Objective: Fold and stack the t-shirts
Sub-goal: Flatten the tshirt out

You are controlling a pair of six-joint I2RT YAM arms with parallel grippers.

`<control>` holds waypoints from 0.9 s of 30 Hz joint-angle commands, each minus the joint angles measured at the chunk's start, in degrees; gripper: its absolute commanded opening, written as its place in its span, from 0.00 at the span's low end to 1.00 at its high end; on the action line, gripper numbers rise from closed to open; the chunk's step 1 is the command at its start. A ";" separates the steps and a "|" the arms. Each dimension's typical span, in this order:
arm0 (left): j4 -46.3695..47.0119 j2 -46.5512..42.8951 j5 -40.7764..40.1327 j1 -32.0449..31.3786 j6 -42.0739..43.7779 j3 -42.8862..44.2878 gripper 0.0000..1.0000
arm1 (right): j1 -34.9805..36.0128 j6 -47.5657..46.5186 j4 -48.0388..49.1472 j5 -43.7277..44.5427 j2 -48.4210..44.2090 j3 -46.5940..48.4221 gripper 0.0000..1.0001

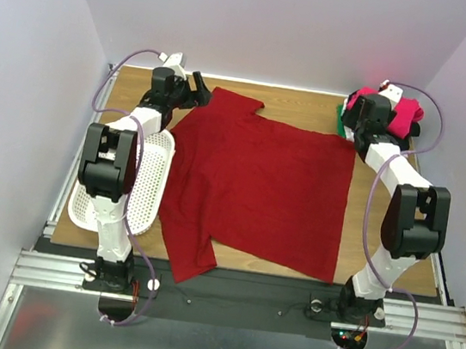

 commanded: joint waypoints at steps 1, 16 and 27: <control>6.12 -7.21 -4.72 -2.92 2.03 5.38 0.99 | 0.03 0.50 6.48 -3.83 -2.78 5.09 0.74; 13.25 4.99 5.30 -7.67 -2.97 7.91 0.99 | 0.12 4.89 7.71 -26.50 4.33 -1.06 0.74; -0.28 14.49 -0.41 -8.11 -2.36 19.16 0.99 | 3.19 6.04 4.46 -28.98 16.10 3.23 0.77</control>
